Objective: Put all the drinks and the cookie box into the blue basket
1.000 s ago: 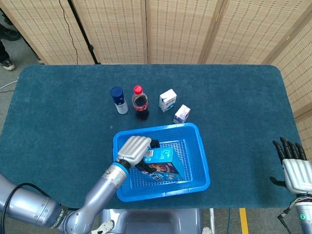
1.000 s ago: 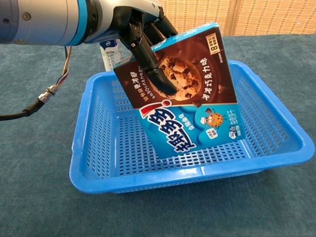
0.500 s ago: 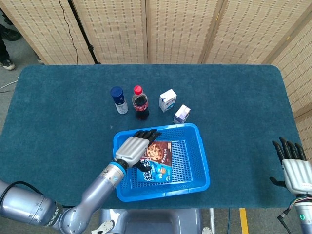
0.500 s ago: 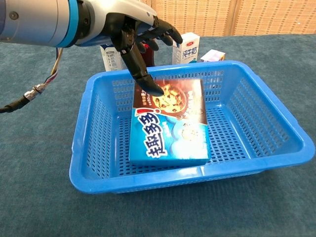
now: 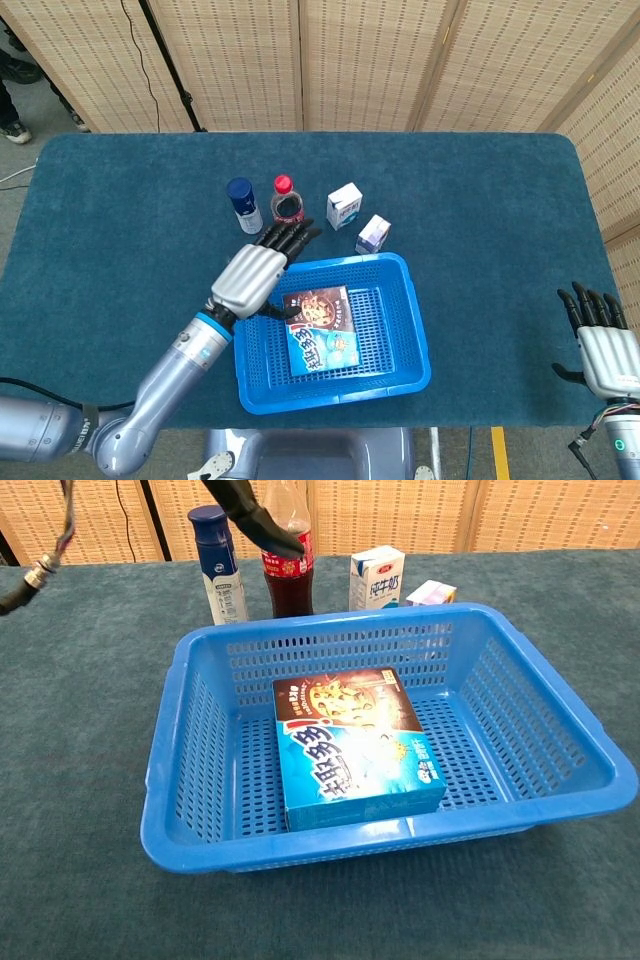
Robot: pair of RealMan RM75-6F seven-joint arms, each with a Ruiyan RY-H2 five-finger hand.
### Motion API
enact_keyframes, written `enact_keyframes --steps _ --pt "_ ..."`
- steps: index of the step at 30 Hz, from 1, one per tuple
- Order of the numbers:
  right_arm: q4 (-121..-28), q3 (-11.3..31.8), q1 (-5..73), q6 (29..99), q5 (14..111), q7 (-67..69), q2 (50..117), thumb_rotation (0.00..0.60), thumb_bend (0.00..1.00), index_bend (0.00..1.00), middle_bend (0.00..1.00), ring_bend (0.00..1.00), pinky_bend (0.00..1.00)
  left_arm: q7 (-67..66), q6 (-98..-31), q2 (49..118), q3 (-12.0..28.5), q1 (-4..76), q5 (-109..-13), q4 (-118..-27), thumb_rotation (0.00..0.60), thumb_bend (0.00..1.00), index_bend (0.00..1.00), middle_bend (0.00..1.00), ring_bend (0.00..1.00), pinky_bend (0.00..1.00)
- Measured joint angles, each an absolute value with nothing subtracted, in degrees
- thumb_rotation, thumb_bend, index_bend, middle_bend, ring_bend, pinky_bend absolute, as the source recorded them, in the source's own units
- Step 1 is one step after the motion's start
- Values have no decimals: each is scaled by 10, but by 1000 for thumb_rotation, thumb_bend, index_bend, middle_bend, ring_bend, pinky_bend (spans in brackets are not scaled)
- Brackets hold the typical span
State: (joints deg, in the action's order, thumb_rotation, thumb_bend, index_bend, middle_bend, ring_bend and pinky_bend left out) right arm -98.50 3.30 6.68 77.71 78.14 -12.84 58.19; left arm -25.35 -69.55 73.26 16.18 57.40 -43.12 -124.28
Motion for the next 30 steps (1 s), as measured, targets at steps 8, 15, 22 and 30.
enact_keyframes --steps 8,15,22,30 --pt "-986 32 69 772 780 -135 584 600 0 0 0 0 0 -89 -709 669 153 488 -579 -1192 600 57 0 0 0 0" --pt "-986 32 72 768 777 -142 588 600 0 0 0 0 0 79 -702 635 154 427 -620 -1092 600 57 0 0 0 0" --pt "-983 32 81 752 766 -159 597 600 0 0 0 0 0 252 -644 664 158 401 -621 -914 600 56 0 0 0 0" --pt "-980 34 91 737 749 -175 607 600 0 0 0 0 0 399 -517 767 162 416 -635 -694 600 57 0 0 0 0"
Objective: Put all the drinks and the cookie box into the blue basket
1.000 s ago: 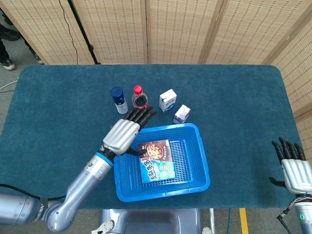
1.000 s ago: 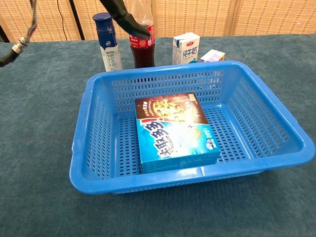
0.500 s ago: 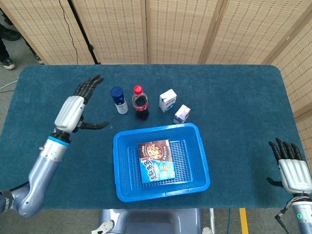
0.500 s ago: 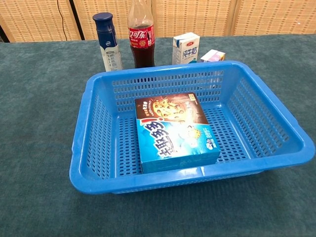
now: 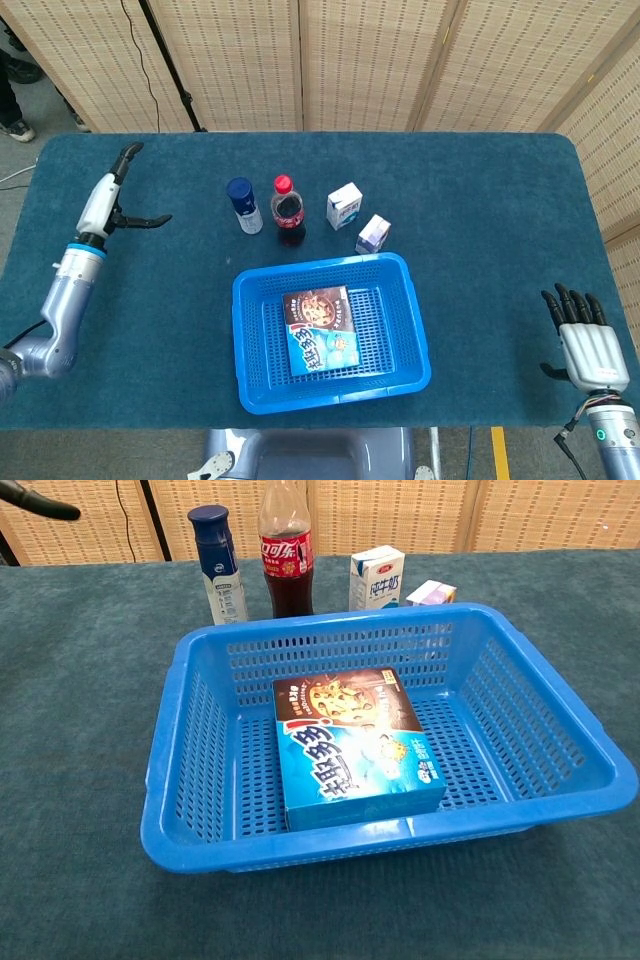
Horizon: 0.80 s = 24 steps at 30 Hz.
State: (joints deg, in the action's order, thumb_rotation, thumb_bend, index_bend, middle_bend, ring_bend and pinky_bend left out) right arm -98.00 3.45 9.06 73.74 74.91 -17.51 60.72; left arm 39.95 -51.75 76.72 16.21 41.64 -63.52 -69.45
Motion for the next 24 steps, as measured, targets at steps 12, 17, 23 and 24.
enact_keyframes --steps 12,17,23,24 --pt "-977 35 96 723 723 -184 610 600 0 0 0 0 0 507 -402 884 166 480 -692 -531 600 57 0 0 0 0" --pt "-975 35 96 726 725 -184 611 600 0 0 0 0 0 547 -351 922 165 515 -713 -475 600 57 0 0 0 0" --pt "-976 34 96 730 726 -183 611 600 0 0 0 0 0 576 -324 968 164 551 -736 -419 600 70 0 0 0 19" --pt "-976 34 96 729 726 -182 611 600 0 0 0 0 0 577 -324 973 165 555 -737 -413 600 79 0 0 0 52"
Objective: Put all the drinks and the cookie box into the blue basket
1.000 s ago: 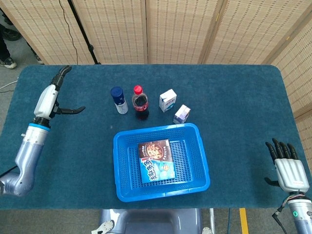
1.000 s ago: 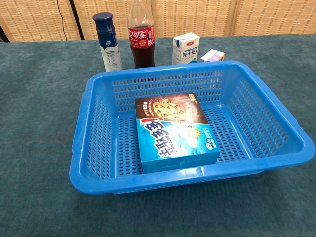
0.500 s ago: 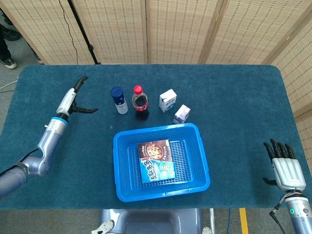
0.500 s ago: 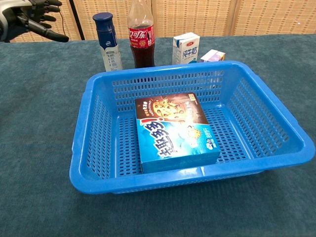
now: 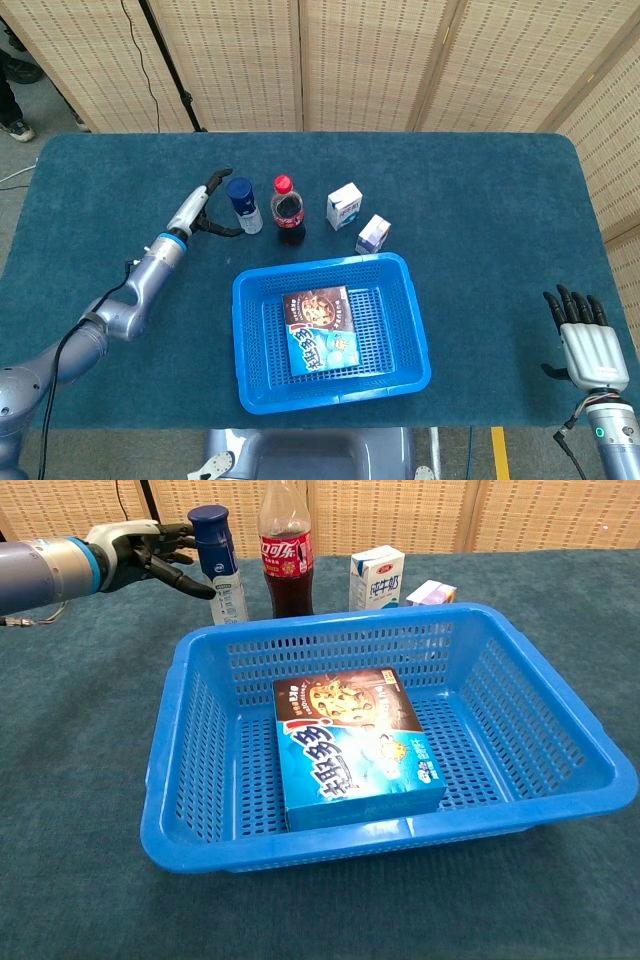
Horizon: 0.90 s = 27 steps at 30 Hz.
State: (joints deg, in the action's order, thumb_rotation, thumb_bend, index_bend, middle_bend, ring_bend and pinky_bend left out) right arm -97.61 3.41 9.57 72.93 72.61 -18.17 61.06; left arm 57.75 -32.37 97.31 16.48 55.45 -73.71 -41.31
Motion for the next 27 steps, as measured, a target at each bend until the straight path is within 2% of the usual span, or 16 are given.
enact_keyframes --steps 4,7,9,11,15,27 --pt "-975 34 98 722 726 -173 609 600 0 0 0 0 0 564 -323 997 170 568 -737 -382 600 132 28 0 0 147" --pt "-973 34 100 718 728 -165 608 600 0 0 0 0 0 547 -317 1012 176 580 -729 -362 600 190 194 33 9 216" --pt "-970 34 100 720 733 -156 607 600 0 0 0 0 0 534 -312 1024 181 587 -720 -347 600 198 371 140 52 283" --pt "-968 34 100 722 737 -150 607 600 0 0 0 0 0 521 -304 1037 188 594 -709 -335 600 197 477 216 94 316" --pt "-966 34 100 723 740 -143 606 600 0 0 0 0 0 503 -303 1046 194 598 -701 -327 600 219 622 306 165 340" --pt "-971 29 97 729 749 -144 604 600 0 0 0 0 0 481 -347 1027 203 578 -697 -363 600 294 660 350 228 368"
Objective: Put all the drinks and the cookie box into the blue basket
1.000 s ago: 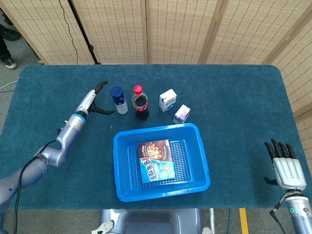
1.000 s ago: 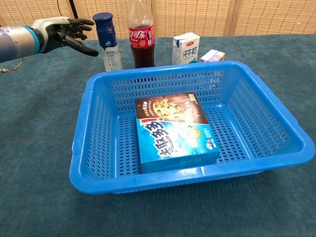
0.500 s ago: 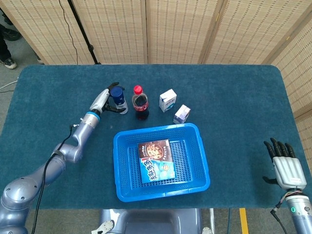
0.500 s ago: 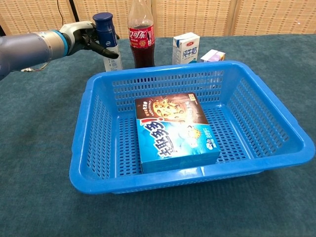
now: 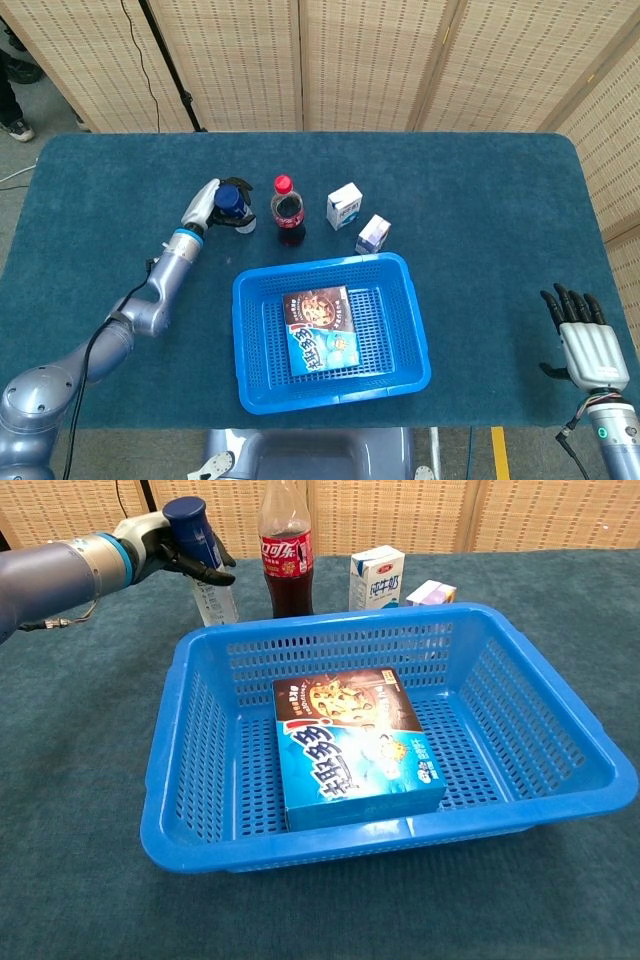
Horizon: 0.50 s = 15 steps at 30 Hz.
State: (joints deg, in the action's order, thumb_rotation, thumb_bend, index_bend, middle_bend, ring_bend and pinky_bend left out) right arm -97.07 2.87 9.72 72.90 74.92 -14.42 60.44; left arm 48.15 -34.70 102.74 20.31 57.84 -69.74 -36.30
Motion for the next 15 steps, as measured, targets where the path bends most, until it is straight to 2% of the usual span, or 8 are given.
enact_keyframes --steps 8,15 --pt "-978 27 94 736 757 -141 600 600 0 0 0 0 0 483 -417 954 184 540 -741 -456 600 303 674 375 267 394" --pt "-984 25 92 741 765 -136 596 600 0 0 0 0 0 472 -526 820 151 485 -821 -658 600 304 675 376 268 395"
